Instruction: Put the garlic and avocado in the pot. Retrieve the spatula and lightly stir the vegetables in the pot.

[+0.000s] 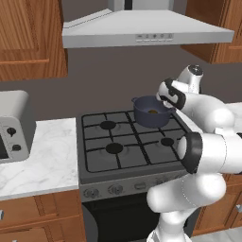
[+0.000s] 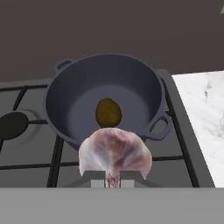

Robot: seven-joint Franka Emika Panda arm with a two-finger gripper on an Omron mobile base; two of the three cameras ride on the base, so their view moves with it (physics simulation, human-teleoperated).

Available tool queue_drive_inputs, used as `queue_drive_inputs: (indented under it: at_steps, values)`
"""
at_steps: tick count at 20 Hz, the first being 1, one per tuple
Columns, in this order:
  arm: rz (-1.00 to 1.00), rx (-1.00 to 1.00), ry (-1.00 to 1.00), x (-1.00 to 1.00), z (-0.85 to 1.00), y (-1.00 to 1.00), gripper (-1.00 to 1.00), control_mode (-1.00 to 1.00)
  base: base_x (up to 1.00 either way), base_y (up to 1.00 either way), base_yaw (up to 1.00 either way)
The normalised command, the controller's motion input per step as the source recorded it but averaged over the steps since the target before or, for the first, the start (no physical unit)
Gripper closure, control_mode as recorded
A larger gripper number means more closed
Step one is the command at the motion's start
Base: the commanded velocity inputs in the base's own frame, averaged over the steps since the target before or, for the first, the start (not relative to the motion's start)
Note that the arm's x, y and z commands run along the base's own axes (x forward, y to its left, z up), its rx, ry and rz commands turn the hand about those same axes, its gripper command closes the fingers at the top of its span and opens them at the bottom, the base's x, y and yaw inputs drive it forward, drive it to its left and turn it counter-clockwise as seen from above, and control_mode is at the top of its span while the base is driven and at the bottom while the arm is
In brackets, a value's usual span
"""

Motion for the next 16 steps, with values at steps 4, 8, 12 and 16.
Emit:
queue_drive_inputs:
  at_steps: [4,8,12,16]
  values:
    - [0.00,0.00,0.05,0.00,-0.15,0.03,1.00,-1.00,0.00,0.00,0.00]
    - [0.02,0.00,0.05,0.13,-0.14,0.00,1.00,-1.00,0.00,0.00,0.00]
    - [0.04,0.00,0.03,0.27,-0.04,0.00,1.00,-1.00,0.00,0.00,0.00]
    - [0.05,0.00,0.03,0.34,0.00,0.00,1.00,-1.00,0.00,0.00,0.00]
